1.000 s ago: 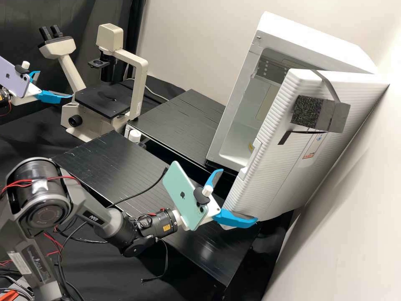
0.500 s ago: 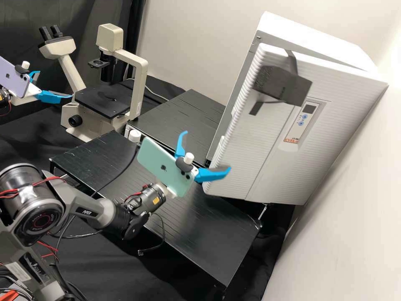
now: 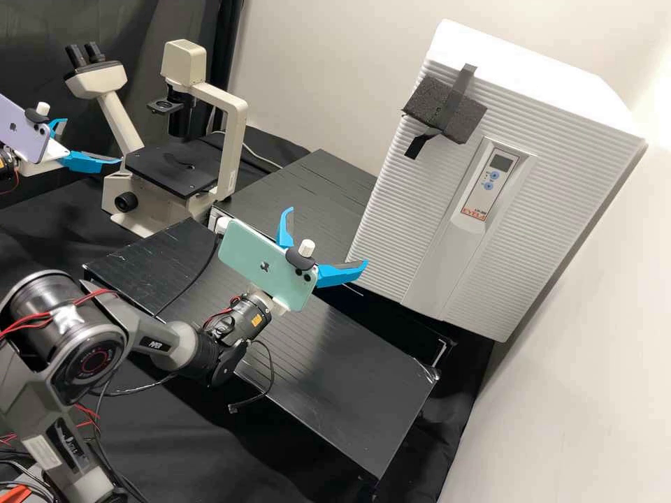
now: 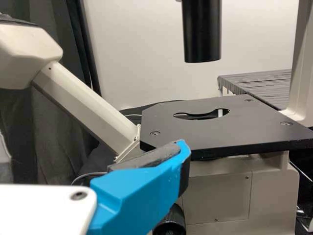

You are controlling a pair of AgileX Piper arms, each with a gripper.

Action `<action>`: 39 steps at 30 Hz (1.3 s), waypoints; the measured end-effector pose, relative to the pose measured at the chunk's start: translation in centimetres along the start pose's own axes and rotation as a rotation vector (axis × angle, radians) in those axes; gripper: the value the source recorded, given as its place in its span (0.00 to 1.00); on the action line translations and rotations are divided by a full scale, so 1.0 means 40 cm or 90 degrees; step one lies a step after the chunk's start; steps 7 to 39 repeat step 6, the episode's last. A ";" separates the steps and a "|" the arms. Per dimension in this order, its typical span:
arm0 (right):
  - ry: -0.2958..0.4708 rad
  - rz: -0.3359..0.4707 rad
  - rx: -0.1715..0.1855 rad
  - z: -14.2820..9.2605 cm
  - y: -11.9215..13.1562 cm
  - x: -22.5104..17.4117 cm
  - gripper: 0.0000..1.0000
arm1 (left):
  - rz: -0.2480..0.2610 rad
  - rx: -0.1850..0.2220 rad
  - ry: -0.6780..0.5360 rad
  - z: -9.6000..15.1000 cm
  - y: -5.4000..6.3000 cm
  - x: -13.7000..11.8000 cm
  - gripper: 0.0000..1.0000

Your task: Close the incubator door.

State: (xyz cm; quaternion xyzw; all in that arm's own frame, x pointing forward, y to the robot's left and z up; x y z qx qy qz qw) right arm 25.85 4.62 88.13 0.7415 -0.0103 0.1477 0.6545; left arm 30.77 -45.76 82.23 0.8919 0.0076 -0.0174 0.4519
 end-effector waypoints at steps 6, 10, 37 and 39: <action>0.008 0.009 0.032 0.008 -0.014 -0.012 1.00 | 0.000 0.000 0.000 0.000 0.000 0.000 1.00; 0.008 0.009 0.032 0.008 -0.014 -0.012 1.00 | 0.000 0.000 0.000 0.000 0.000 0.000 1.00; 0.008 0.009 0.032 0.008 -0.014 -0.012 1.00 | 0.000 0.000 0.000 0.000 0.000 0.000 1.00; 0.008 0.009 0.032 0.008 -0.014 -0.012 1.00 | 0.000 0.000 0.000 0.000 0.000 0.000 1.00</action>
